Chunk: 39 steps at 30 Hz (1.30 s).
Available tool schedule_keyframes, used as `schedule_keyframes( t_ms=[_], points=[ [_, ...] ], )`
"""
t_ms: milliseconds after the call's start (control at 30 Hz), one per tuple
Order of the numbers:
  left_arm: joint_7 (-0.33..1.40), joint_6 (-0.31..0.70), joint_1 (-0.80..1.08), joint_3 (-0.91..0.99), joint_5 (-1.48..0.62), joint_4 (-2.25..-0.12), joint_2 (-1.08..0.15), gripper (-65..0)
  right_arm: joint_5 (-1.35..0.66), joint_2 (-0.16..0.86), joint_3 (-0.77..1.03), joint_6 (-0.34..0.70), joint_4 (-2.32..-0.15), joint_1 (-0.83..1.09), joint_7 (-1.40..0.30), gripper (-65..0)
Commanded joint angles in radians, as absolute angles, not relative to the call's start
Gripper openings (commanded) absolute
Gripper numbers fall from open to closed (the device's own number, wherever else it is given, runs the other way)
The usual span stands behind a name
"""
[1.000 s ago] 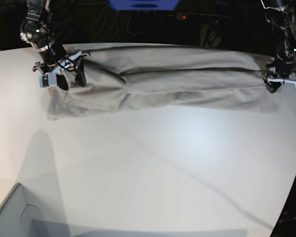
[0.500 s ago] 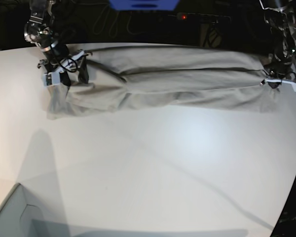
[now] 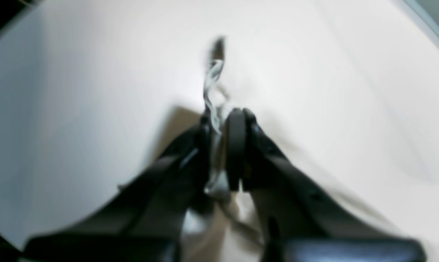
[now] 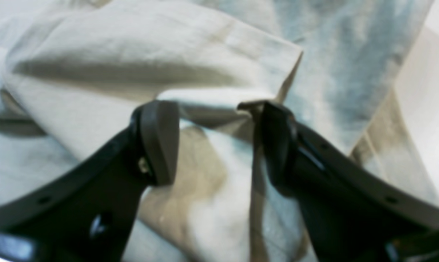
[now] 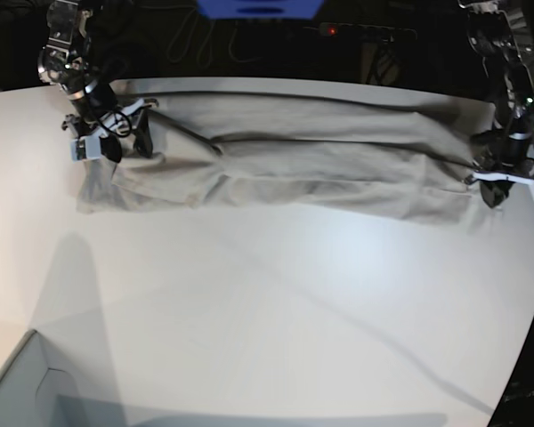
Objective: Layout the t-shirt on the table in an organized manner, then fold the t-shirt properly
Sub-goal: 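Grasp the strip's end with the left gripper and fold it toward the right gripper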
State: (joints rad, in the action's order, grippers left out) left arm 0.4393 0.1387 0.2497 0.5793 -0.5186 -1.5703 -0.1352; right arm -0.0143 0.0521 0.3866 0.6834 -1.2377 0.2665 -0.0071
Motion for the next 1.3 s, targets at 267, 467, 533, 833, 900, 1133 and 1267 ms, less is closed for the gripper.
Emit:
schedule_keyframes(
  t_ms=[267, 467, 533, 833, 900, 1133, 1267],
  points=[
    [0.409, 0.147, 0.292, 0.248, -0.397, -1.649, -0.079, -65.0, 0.001, 0.058, 0.386, 0.698, -1.241, 0.271, -0.036, -28.4],
    [0.409, 0.143, 0.298, 0.039, -0.246, -1.678, -0.021, -65.0, 0.001, 0.059, 0.386, 0.698, -1.241, 0.271, -0.036, -28.4],
    [0.409, 0.143, 0.295, -0.013, -0.206, -1.675, -0.002, -65.0, 0.001, 0.059, 0.386, 0.698, -1.241, 0.271, -0.036, -28.4],
    [0.409, 0.137, 0.294, -0.166, -0.142, -1.667, 0.008, -65.0, 0.001, 0.061, 0.386, 0.698, -1.242, 0.271, -0.036, -28.4],
    [0.409, 0.137, 0.291, -0.191, -0.142, -1.652, 0.008, -65.0, 0.001, 0.059, 0.386, 0.698, -1.242, 0.271, -0.036, -28.4],
    [0.407, 0.137, 0.271, -0.283, -0.142, -1.555, 0.008, -65.0, 0.001, 0.059, 0.386, 0.698, -1.242, 0.271, -0.036, -28.4],
    [0.407, 0.137, 0.251, -0.303, -0.145, -1.534, 0.008, -65.0, 0.001, 0.059, 0.386, 0.698, -1.242, 0.274, -0.036, -28.4]
  ],
)
